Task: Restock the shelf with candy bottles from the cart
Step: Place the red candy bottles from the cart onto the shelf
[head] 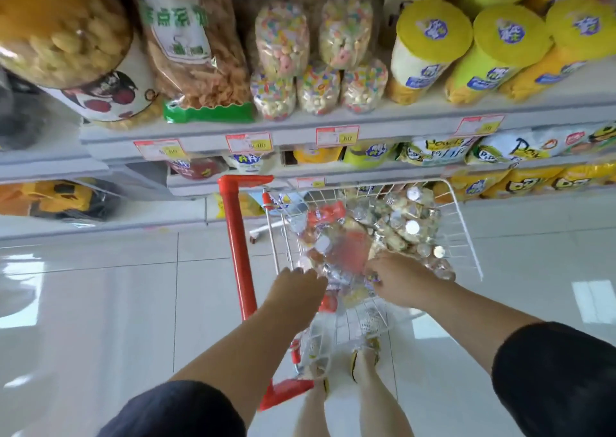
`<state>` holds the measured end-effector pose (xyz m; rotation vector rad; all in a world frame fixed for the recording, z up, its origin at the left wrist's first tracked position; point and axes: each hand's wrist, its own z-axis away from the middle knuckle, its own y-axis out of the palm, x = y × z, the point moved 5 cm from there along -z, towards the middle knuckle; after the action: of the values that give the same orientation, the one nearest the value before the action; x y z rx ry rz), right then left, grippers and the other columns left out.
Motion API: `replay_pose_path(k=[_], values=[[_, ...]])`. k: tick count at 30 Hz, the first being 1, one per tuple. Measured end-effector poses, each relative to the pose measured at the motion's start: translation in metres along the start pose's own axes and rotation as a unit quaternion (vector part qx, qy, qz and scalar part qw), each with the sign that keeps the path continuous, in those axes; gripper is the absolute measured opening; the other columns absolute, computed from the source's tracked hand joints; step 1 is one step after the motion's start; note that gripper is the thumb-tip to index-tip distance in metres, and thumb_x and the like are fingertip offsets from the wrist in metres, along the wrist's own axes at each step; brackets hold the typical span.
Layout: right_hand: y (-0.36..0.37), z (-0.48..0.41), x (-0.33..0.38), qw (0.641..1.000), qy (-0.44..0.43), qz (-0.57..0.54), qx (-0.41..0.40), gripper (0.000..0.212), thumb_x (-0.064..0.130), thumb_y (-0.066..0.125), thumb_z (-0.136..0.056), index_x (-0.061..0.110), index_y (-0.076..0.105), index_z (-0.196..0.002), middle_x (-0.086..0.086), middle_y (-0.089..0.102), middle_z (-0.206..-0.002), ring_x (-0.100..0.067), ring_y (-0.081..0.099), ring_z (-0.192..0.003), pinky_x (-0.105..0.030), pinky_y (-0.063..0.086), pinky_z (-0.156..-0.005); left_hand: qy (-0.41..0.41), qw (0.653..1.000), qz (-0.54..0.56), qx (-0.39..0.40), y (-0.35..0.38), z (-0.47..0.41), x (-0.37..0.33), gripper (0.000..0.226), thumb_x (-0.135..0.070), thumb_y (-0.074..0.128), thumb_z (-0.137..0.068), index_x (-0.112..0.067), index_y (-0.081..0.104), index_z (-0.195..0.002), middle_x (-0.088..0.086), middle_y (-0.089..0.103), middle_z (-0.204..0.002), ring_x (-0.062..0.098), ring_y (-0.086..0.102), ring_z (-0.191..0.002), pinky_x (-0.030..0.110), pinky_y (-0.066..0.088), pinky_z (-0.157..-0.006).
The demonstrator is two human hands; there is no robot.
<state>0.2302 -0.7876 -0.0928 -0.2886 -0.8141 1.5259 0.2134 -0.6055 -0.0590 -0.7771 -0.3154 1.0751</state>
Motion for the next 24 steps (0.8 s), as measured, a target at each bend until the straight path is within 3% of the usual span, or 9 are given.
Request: replay_pose_path(k=[3, 6, 8, 10, 13, 16, 18, 20, 24], values=[[0.031, -0.029, -0.011, 0.996, -0.034, 0.08, 0.033, 0.034, 0.016, 0.058, -0.088, 0.026, 0.065, -0.119, 0.0, 0.053, -0.123, -0.021, 0.056, -0.108, -0.034, 0.052, -0.085, 0.016, 0.997, -0.071, 0.032, 0.022, -0.033, -0.013, 0.038, -0.009, 0.052, -0.095, -0.012, 0.049, -0.132, 0.009, 0.056, -0.129, 0.029, 0.051, -0.123, 0.042, 0.034, -0.107], [0.047, -0.055, -0.012, 0.986, -0.064, 0.152, -0.027, 0.051, 0.017, 0.075, -0.072, 0.031, 0.065, -0.12, -0.013, 0.056, -0.133, -0.033, 0.059, -0.114, -0.045, 0.051, -0.094, 0.02, 0.989, -0.121, 0.086, 0.048, -0.057, -0.021, 0.038, -0.016, 0.053, -0.097, -0.015, 0.05, -0.135, 0.01, 0.055, -0.134, 0.03, 0.045, -0.129, 0.044, 0.023, -0.114], [0.062, -0.065, -0.015, 0.988, -0.033, 0.149, 0.02, 0.073, 0.009, 0.06, -0.083, 0.037, 0.038, -0.147, -0.014, 0.029, -0.158, -0.035, 0.03, -0.143, -0.055, 0.027, -0.115, 0.02, 0.984, -0.136, 0.109, 0.062, -0.067, -0.022, 0.035, -0.02, 0.054, -0.098, -0.019, 0.053, -0.133, 0.007, 0.058, -0.131, 0.029, 0.046, -0.128, 0.042, 0.022, -0.113], [0.075, -0.071, -0.018, 0.982, 0.006, 0.173, 0.071, 0.082, 0.007, 0.051, -0.089, 0.04, 0.015, -0.154, -0.013, 0.016, -0.163, -0.032, 0.008, -0.15, -0.058, 0.008, -0.119, 0.037, 0.983, -0.138, 0.113, 0.074, -0.074, -0.023, 0.035, -0.021, 0.052, -0.099, -0.017, 0.052, -0.134, 0.007, 0.059, -0.129, 0.023, 0.049, -0.125, 0.037, 0.025, -0.11], [0.081, -0.075, -0.017, 0.983, 0.003, 0.18, 0.046, 0.079, 0.009, 0.051, -0.09, 0.041, 0.016, -0.154, -0.013, 0.02, -0.162, -0.033, 0.002, -0.151, -0.062, -0.003, -0.118, 0.052, 0.99, -0.082, 0.102, 0.086, -0.083, -0.023, 0.039, -0.018, 0.049, -0.1, -0.004, 0.048, -0.137, 0.011, 0.058, -0.132, -0.004, 0.056, -0.108, 0.016, 0.031, -0.102], [0.076, -0.071, -0.017, 0.989, -0.006, 0.148, 0.017, 0.073, 0.007, 0.052, -0.089, 0.043, 0.027, -0.147, -0.008, 0.032, -0.159, -0.032, 0.006, -0.151, -0.063, -0.012, -0.114, 0.002, 0.988, -0.12, 0.101, 0.08, -0.075, -0.018, 0.04, -0.023, 0.06, -0.093, -0.014, 0.051, -0.131, 0.006, 0.061, -0.124, 0.022, 0.054, -0.118, 0.038, 0.028, -0.106], [0.063, -0.061, -0.016, 0.994, -0.009, 0.112, -0.007, 0.066, 0.01, 0.055, -0.088, 0.045, 0.036, -0.14, -0.004, 0.044, -0.15, -0.029, 0.016, -0.147, -0.063, -0.006, -0.116, -0.027, 0.99, -0.103, 0.09, 0.071, -0.065, -0.017, 0.044, -0.02, 0.064, -0.09, -0.014, 0.05, -0.13, 0.006, 0.06, -0.122, 0.026, 0.056, -0.116, 0.042, 0.028, -0.106], [0.045, -0.047, -0.017, 0.996, -0.01, 0.076, -0.034, 0.059, 0.017, 0.061, -0.087, 0.045, 0.04, -0.135, 0.0, 0.055, -0.137, -0.028, 0.028, -0.138, -0.057, 0.012, -0.115, -0.033, 0.994, -0.076, 0.068, 0.055, -0.053, -0.017, 0.047, -0.015, 0.063, -0.089, -0.012, 0.046, -0.133, 0.006, 0.058, -0.123, 0.027, 0.059, -0.114, 0.041, 0.031, -0.106], [0.007, -0.008, -0.015, 0.997, -0.014, -0.029, -0.074, 0.053, 0.026, 0.068, -0.087, 0.047, 0.043, -0.128, 0.003, 0.064, -0.106, -0.024, 0.041, -0.115, -0.037, 0.036, -0.089, -0.073, 0.996, 0.058, -0.012, 0.009, -0.019, -0.006, 0.043, -0.018, 0.058, -0.094, -0.019, 0.044, -0.134, 0.0, 0.056, -0.122, 0.025, 0.066, -0.1, 0.032, 0.048, -0.081]])
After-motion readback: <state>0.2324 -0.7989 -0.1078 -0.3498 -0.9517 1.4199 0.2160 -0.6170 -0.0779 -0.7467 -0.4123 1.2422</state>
